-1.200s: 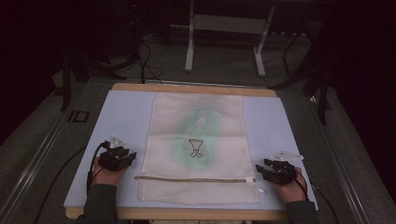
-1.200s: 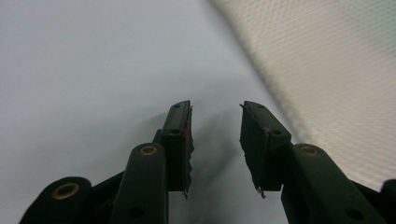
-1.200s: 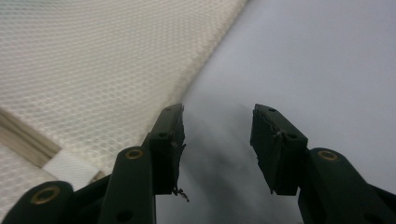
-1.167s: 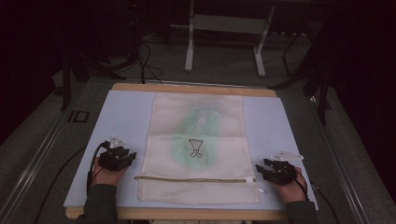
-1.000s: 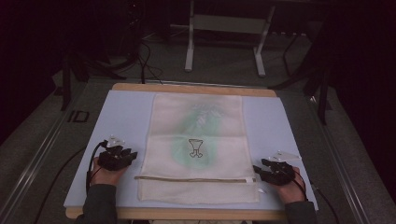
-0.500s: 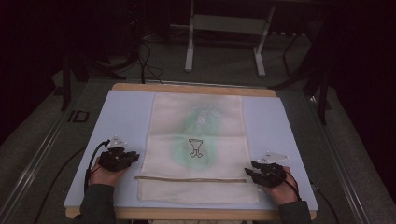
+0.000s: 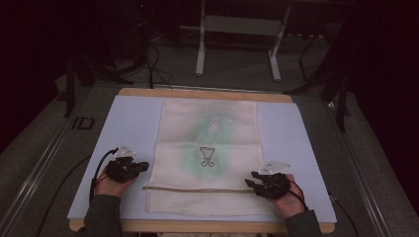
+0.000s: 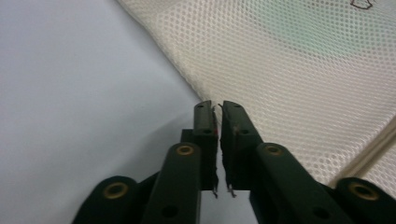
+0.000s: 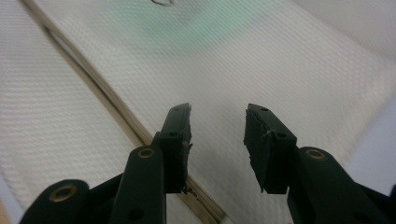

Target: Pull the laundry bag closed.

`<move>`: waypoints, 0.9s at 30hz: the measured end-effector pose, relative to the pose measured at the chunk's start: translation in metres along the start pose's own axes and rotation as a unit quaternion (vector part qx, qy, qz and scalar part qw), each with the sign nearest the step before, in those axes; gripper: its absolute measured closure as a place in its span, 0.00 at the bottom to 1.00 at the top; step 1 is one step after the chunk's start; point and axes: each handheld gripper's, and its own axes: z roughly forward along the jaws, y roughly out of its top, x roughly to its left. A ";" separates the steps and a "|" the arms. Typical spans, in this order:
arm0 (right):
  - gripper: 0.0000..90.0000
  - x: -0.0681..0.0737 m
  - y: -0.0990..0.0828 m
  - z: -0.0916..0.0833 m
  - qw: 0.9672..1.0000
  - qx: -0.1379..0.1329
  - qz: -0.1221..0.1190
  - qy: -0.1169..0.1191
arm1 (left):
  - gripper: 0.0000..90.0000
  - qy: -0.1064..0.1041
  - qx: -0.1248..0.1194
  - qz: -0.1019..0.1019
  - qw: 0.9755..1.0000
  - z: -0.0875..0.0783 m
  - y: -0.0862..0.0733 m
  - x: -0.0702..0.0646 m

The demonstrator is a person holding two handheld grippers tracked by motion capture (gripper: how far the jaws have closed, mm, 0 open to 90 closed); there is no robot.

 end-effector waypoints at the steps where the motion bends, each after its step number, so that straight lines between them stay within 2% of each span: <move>1: 0.67 0.002 0.004 0.001 1.000 -0.002 -0.005 0.003 | 0.98 -0.003 0.002 0.001 1.000 0.000 0.000 0.000; 4: 0.65 0.009 0.015 0.004 1.000 -0.001 -0.023 0.004 | 0.99 -0.018 0.001 -0.003 1.000 0.001 0.000 0.000; 11: 0.63 0.023 0.041 0.014 0.998 -0.012 -0.046 0.030 | 1.00 -0.021 0.006 0.003 1.000 0.001 0.001 -0.001; 14: 0.63 0.029 0.048 0.019 0.998 -0.015 -0.054 0.039 | 1.00 -0.022 0.005 0.003 1.000 0.002 0.001 -0.001; 17: 0.64 0.037 0.054 0.024 0.997 -0.014 -0.068 0.038 | 0.99 -0.025 0.004 0.005 1.000 0.002 0.001 -0.001; 18: 0.64 0.040 0.056 0.026 0.997 -0.013 -0.071 0.039 | 0.99 -0.034 0.002 0.009 0.999 0.002 0.002 -0.002; 22: 0.65 0.050 0.062 0.033 0.995 -0.017 -0.083 0.051 | 0.99 -0.036 0.007 0.019 0.999 0.004 0.003 -0.004; 25: 0.65 0.058 0.067 0.039 0.994 -0.018 -0.091 0.059 | 0.99 -0.039 0.008 0.018 0.999 0.004 0.003 -0.005; 27: 0.65 0.064 0.070 0.043 0.993 -0.016 -0.101 0.058 | 0.99 -0.042 0.007 0.021 0.999 0.004 0.003 -0.005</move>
